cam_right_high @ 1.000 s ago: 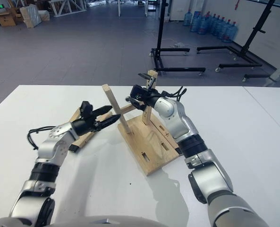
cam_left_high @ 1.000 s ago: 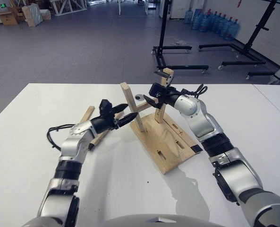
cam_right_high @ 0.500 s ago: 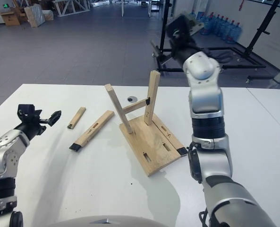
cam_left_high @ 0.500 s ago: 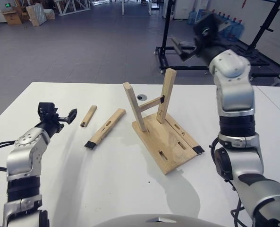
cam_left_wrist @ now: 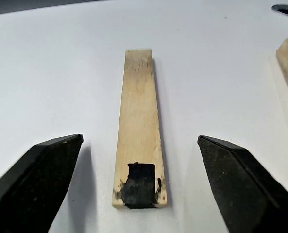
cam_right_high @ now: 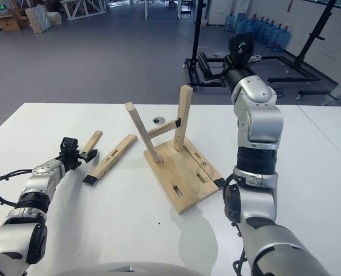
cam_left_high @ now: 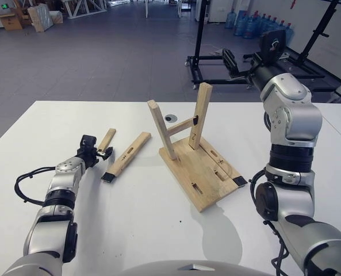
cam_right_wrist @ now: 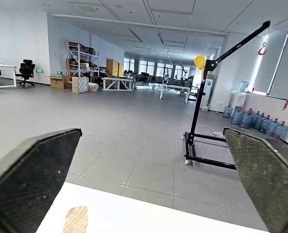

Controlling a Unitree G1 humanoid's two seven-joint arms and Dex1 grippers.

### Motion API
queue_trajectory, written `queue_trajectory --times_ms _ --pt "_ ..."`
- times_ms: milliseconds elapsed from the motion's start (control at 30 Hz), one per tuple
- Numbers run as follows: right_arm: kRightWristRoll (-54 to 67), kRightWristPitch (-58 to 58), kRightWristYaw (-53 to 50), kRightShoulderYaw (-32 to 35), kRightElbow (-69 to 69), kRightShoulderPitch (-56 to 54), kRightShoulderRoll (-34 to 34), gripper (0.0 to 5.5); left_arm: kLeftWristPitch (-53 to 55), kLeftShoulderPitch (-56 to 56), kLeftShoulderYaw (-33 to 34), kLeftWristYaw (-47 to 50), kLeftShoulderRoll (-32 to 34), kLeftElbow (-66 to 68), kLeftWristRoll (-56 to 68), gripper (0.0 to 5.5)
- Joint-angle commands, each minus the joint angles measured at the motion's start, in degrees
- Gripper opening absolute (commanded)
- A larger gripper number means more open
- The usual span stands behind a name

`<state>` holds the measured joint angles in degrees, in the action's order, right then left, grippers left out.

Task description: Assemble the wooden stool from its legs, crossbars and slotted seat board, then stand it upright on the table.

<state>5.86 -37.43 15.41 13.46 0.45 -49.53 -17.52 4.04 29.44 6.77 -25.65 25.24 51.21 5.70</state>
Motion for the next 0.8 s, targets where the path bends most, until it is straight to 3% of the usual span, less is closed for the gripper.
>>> queue_trajectory --times_ms 33,567,800 --pt "1.17 -0.73 -0.66 -0.58 -0.18 0.31 -0.57 5.4 -2.57 2.43 -0.56 0.29 -0.59 7.2 -1.49 3.7" --pt "3.33 -0.1 -1.56 -1.44 2.21 -0.91 -1.21 5.4 -5.28 4.93 -0.29 -0.48 -1.19 13.42 -1.26 1.28" --pt "3.74 0.24 -1.91 -1.56 3.28 -1.2 -1.7 5.4 -5.91 5.78 0.74 0.78 -1.04 12.44 -0.52 1.27"
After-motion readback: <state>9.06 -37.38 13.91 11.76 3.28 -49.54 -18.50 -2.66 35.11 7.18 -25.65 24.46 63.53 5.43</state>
